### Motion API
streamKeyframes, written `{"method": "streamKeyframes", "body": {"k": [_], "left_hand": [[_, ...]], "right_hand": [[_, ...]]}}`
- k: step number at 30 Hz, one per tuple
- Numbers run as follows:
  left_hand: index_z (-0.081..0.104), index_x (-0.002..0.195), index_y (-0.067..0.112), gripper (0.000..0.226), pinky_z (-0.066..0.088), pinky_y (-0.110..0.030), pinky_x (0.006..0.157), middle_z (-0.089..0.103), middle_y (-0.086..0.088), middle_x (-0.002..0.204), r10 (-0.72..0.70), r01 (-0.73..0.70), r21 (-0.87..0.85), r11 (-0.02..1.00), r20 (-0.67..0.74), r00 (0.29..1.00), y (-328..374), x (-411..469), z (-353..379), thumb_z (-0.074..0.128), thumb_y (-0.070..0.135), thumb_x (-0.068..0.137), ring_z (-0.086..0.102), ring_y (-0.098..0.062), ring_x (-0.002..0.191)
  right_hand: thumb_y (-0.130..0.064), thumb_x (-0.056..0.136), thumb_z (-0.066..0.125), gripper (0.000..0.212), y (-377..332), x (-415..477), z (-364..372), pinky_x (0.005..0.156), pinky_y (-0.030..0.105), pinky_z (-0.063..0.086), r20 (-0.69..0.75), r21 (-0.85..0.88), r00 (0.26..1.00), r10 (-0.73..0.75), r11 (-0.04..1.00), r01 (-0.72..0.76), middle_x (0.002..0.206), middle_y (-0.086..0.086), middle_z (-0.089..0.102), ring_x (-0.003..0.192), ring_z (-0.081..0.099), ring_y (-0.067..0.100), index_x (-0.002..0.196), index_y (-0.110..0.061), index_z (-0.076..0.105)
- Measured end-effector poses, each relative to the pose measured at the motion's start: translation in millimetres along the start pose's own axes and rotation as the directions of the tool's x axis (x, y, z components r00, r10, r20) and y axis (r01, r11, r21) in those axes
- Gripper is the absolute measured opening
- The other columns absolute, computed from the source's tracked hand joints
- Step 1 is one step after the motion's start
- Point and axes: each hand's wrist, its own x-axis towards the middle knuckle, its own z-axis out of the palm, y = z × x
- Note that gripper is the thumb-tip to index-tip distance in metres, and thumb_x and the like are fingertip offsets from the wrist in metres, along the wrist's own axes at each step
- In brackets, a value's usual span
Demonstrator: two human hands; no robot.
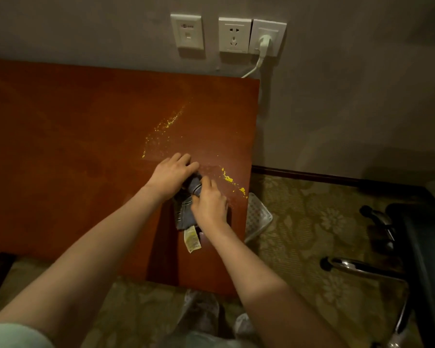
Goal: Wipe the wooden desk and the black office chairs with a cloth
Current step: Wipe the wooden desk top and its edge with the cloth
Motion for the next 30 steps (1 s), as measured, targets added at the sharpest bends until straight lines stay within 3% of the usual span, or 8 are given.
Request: {"method": "streamKeyframes", "body": {"k": [4, 10, 15, 22, 30], "left_hand": [[0.051, 0.117, 0.008, 0.030, 0.040, -0.040, 0.075, 0.050, -0.016, 0.113, 0.052, -0.058, -0.046, 0.997, -0.127, 0.991, 6, 23, -1, 0.056, 0.013, 0.088, 0.046, -0.034, 0.102], [0.052, 0.114, 0.006, 0.031, 0.037, -0.038, 0.067, 0.049, -0.017, 0.109, 0.143, -0.151, -0.045, 0.987, -0.150, 0.978, 19, 51, -11, 0.060, 0.007, 0.085, 0.047, -0.034, 0.097], [0.048, 0.120, 0.007, 0.031, 0.040, -0.039, 0.074, 0.047, -0.017, 0.116, 0.150, -0.161, -0.085, 0.983, -0.126, 0.981, 53, 68, -23, 0.051, 0.008, 0.089, 0.043, -0.034, 0.103], [0.040, 0.130, 0.011, 0.039, 0.041, -0.038, 0.082, 0.042, -0.014, 0.126, 0.235, -0.233, 0.028, 0.972, -0.123, 0.964, 115, 107, -45, 0.046, 0.008, 0.092, 0.042, -0.032, 0.114], [0.037, 0.132, 0.013, 0.040, 0.040, -0.035, 0.083, 0.042, -0.011, 0.125, 0.268, -0.256, 0.101, 0.961, -0.129, 0.955, 121, 112, -57, 0.044, 0.008, 0.093, 0.042, -0.030, 0.113]], "right_hand": [[-0.017, 0.092, 0.054, 0.038, 10, 13, -12, 0.086, 0.042, 0.043, -0.046, 0.013, 0.998, 0.034, 0.999, -0.033, 0.130, 0.008, 0.046, 0.112, 0.053, 0.035, 0.126, -0.009, 0.040], [-0.017, 0.091, 0.056, 0.040, 26, 24, -28, 0.087, 0.039, 0.044, -0.098, 0.039, 0.992, 0.086, 0.996, -0.082, 0.127, 0.008, 0.049, 0.112, 0.054, 0.031, 0.128, -0.009, 0.041], [-0.017, 0.090, 0.057, 0.039, 55, 24, -53, 0.087, 0.041, 0.045, -0.125, 0.063, 0.983, 0.133, 0.990, -0.126, 0.126, 0.009, 0.050, 0.110, 0.055, 0.034, 0.126, -0.010, 0.043], [-0.015, 0.090, 0.057, 0.040, 109, 26, -95, 0.089, 0.039, 0.042, -0.173, 0.027, 0.961, 0.215, 0.977, -0.214, 0.126, 0.009, 0.051, 0.112, 0.054, 0.032, 0.127, -0.010, 0.043], [-0.015, 0.089, 0.060, 0.035, 115, 22, -109, 0.087, 0.034, 0.040, -0.192, 0.132, 0.951, 0.241, 0.967, -0.219, 0.122, 0.010, 0.056, 0.112, 0.054, 0.030, 0.121, -0.010, 0.048]]}}
